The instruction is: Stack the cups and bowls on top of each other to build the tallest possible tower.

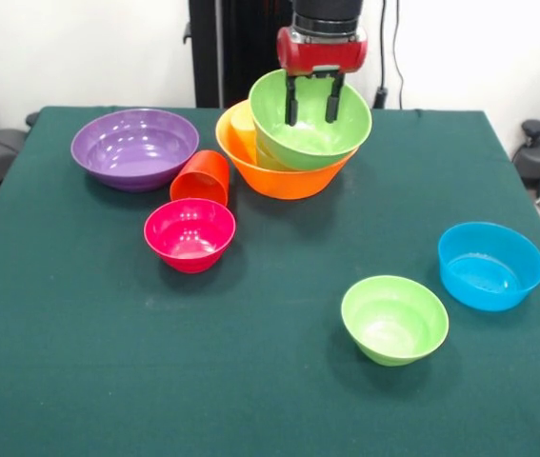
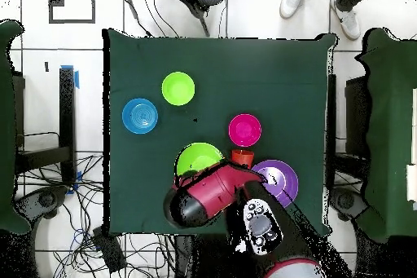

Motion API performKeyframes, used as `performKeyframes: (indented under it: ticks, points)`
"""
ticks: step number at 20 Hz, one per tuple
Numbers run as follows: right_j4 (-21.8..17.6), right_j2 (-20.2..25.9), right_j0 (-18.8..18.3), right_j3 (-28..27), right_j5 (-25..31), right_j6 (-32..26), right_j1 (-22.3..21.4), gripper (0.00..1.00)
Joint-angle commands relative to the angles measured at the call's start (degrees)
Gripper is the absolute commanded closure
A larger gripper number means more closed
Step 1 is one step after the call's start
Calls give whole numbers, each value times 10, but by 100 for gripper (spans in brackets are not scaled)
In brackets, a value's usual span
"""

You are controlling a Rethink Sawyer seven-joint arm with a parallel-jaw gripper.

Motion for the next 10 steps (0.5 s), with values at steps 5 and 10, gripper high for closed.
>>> performKeyframes:
  ticks: [5,10]
  points:
    - [-65,-25,33,-39,63,-42,7,0]
    - [-68,-31,31,-18,44,-38,-26,0]
